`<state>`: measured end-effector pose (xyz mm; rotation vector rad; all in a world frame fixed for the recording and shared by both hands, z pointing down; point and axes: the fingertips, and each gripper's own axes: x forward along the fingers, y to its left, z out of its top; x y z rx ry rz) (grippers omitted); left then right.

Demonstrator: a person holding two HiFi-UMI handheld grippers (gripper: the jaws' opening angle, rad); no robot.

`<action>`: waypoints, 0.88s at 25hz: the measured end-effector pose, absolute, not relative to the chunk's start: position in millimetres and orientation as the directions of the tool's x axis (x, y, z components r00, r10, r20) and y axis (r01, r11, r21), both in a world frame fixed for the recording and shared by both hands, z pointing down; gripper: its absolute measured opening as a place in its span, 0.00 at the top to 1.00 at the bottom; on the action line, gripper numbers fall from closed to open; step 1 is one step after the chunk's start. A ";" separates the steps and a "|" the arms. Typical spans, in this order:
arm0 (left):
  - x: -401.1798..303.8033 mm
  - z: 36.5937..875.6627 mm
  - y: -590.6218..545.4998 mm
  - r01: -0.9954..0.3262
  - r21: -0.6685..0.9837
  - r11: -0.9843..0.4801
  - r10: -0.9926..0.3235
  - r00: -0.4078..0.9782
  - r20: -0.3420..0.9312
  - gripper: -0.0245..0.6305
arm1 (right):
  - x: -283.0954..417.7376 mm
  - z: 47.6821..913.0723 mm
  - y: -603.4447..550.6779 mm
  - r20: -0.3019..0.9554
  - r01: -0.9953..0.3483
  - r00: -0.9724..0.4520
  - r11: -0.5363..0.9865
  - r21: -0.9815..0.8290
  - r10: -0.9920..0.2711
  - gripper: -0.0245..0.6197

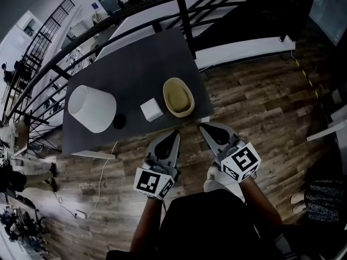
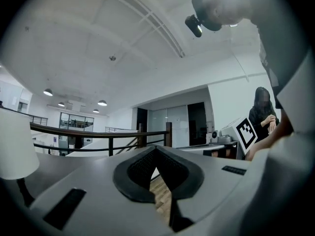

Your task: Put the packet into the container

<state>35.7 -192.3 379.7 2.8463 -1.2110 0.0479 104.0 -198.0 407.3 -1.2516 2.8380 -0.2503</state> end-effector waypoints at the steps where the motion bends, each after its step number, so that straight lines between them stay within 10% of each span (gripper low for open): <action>1: 37.8 379.3 -195.3 -0.726 0.024 -0.687 -0.725 0.688 0.046 0.95 | 106.3 408.7 -202.2 0.029 -0.727 -0.679 0.666 -0.169 -0.734 0.95; 22: 33.5 395.1 -253.1 -0.675 0.034 -0.737 -0.669 0.736 0.104 0.95 | 100.5 432.2 -260.2 0.054 -0.780 -0.614 0.594 -0.198 -0.787 0.95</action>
